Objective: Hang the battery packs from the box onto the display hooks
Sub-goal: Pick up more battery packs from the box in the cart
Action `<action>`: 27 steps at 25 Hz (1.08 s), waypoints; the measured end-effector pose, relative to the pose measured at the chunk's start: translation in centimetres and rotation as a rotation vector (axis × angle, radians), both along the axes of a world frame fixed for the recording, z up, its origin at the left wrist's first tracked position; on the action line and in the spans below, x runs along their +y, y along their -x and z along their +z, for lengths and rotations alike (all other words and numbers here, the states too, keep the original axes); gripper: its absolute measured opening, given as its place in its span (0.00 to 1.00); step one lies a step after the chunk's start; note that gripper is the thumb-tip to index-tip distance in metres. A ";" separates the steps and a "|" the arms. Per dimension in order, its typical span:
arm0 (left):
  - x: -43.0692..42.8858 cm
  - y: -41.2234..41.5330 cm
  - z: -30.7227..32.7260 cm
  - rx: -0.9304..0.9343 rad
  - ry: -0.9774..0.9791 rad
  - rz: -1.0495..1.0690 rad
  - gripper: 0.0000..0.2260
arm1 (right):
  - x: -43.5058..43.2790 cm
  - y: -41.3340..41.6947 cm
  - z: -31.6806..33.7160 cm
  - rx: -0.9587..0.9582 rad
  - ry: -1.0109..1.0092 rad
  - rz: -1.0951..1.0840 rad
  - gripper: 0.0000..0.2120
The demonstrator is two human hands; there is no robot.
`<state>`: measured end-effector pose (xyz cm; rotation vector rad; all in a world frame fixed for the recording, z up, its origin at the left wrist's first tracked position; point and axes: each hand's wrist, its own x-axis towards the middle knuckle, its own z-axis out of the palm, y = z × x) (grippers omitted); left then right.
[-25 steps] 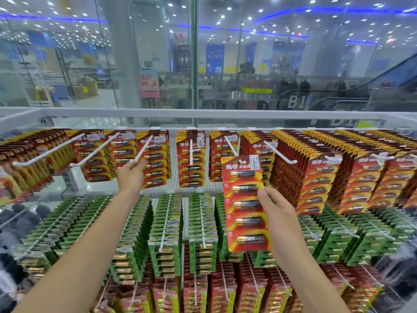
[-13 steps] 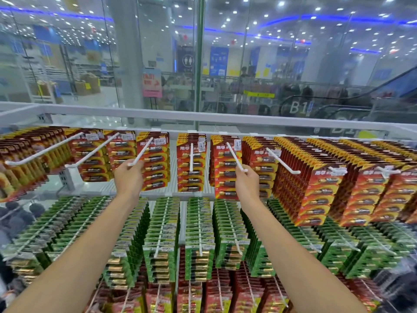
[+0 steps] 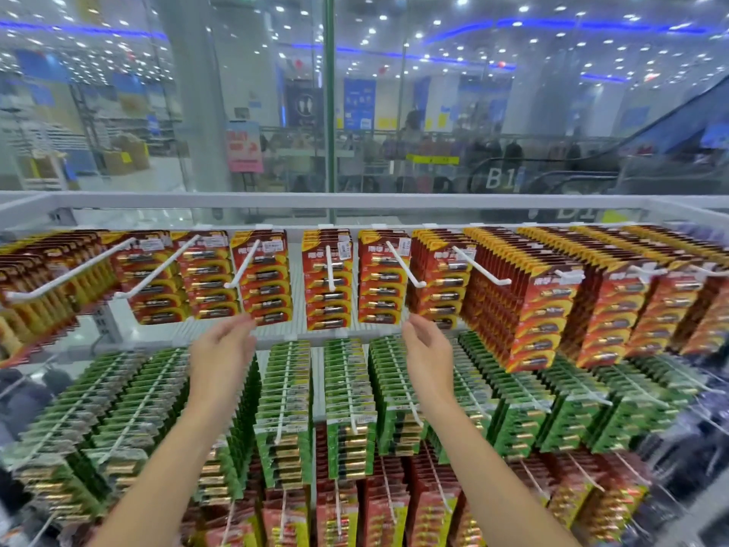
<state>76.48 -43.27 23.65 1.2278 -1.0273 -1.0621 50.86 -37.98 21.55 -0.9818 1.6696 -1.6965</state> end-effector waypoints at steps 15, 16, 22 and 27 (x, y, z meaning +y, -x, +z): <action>21.4 18.8 -14.3 0.050 -0.313 -0.716 0.10 | 31.3 9.4 -12.9 -0.112 -0.269 -0.515 0.08; 22.4 20.5 -14.9 0.024 -0.331 -0.764 0.09 | 33.4 10.6 -13.2 -0.120 -0.279 -0.563 0.06; 29.2 32.1 -18.2 -0.066 -0.415 -0.914 0.06 | 44.9 18.0 -15.3 -0.150 -0.353 -0.835 0.04; 33.7 41.0 -19.2 -0.141 -0.430 -1.005 0.03 | 51.1 23.5 -17.1 -0.221 -0.391 -0.939 0.04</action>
